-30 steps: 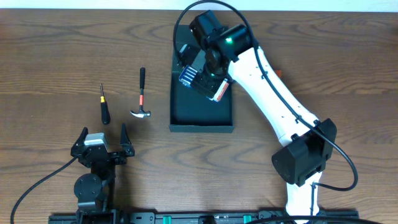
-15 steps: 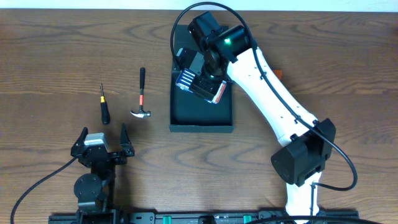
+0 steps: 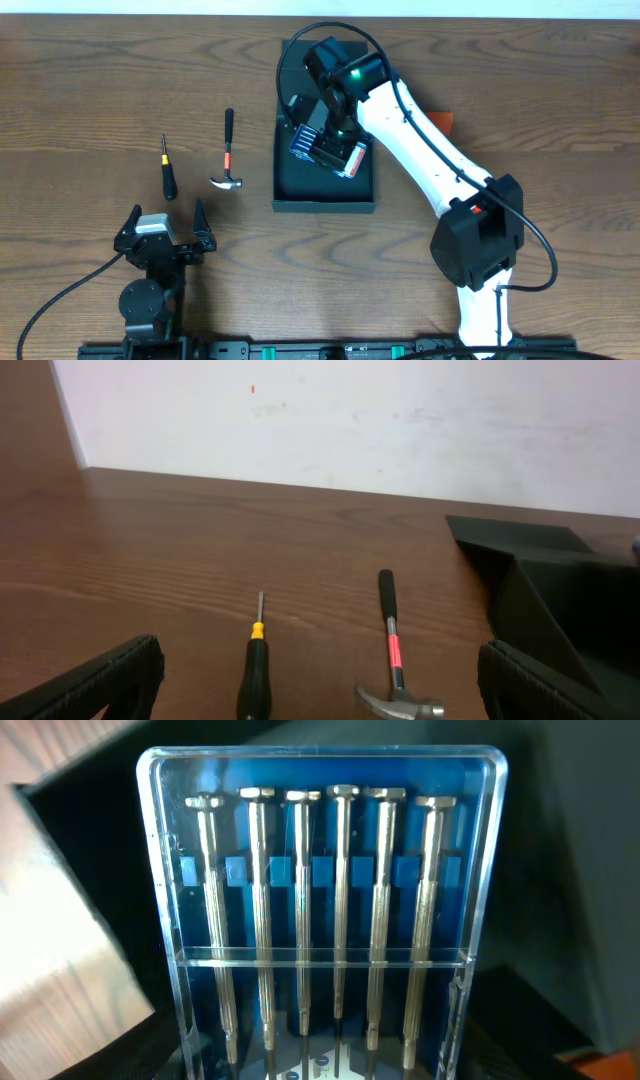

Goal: Pack container
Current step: 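Lift the case and carry it left over the green box, then lower the case into the green box and open the right gripper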

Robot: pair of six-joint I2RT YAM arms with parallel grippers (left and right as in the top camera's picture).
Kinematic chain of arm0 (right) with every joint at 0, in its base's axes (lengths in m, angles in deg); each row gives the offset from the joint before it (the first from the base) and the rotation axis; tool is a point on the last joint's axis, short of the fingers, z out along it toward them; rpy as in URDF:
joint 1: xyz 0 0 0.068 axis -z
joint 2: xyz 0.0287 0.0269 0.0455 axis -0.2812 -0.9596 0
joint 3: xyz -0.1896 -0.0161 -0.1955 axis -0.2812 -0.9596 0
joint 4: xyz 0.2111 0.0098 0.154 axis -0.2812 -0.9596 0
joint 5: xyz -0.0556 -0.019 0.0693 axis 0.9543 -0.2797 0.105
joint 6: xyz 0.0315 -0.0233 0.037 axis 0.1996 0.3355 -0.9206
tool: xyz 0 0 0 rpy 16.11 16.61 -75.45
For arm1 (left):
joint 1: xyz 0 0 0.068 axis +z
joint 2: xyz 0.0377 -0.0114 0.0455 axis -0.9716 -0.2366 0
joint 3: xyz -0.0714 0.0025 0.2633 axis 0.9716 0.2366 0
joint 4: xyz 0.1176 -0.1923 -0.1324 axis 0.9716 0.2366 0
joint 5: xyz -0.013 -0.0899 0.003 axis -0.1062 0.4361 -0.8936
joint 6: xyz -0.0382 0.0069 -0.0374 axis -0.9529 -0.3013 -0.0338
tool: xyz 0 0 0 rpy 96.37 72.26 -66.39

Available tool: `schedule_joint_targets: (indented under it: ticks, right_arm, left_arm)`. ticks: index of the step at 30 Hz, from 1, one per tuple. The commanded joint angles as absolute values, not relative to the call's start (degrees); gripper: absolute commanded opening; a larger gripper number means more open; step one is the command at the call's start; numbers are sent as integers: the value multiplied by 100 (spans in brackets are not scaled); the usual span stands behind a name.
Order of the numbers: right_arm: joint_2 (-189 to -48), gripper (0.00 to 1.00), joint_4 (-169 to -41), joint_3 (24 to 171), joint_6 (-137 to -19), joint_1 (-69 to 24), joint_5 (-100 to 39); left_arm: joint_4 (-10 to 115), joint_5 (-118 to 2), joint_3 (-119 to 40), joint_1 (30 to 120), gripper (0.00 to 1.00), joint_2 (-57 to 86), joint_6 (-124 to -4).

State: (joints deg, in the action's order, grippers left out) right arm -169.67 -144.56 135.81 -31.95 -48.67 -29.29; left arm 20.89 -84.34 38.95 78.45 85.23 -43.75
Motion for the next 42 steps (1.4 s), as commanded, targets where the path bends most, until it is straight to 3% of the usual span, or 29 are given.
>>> schedule_joint_targets:
  ticks: [1, 11, 27, 42]
  right_arm:
    - [-16984, 42, -14266, 13163, -3510, -4825, -3019]
    - [-16984, 23, -13770, 12547, -5033, -4795, -3019]
    - [-16984, 20, -13332, 12547, -7805, -4815, -2975]
    - [-16984, 24, -13628, 12547, -8515, -4823, -2022]
  left_arm:
    - [2277, -8478, 4015, 7827, 99, 8558, -4277]
    - [2277, -8478, 4015, 7827, 99, 8558, -4277]
    - [2277, -8478, 4015, 7827, 99, 8558, -4277]
    - [2277, -8480, 4015, 7827, 99, 8558, -4277]
